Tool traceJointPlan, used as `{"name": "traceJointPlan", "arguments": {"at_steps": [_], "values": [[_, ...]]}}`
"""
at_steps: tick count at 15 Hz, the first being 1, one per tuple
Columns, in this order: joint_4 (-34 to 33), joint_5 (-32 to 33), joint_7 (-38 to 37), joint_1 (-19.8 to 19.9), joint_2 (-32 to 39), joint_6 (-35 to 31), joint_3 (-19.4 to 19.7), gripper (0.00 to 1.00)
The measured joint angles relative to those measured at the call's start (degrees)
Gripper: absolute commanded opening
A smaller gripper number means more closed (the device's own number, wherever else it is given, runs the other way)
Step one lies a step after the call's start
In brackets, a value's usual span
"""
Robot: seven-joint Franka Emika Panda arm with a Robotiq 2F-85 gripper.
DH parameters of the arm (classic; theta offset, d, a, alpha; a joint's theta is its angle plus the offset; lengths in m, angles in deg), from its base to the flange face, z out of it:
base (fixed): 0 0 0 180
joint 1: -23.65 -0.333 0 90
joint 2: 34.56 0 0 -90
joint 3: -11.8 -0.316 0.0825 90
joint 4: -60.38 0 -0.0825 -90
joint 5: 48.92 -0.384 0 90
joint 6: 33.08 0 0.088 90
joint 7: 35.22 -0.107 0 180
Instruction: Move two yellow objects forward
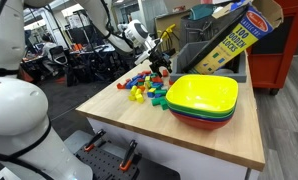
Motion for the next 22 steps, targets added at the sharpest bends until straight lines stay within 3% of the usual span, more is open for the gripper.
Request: {"name": "traceJointPlan", "arguments": {"at_steps": [6,11,16,22], "values": [[14.76,-8.31,4.03,0.53,-13.56,0.14,-3.25,1.0],[23.76,-17.84,15.89,2.8,-21.82,-2.04,-7.16,1.0],[28.66,-26.11,29.86,3.54,-25.33,-4.61,-10.02,1.0],[30.64,-27.33,36.95,3.71,-24.35,-4.99,-10.85,1.0]]}}
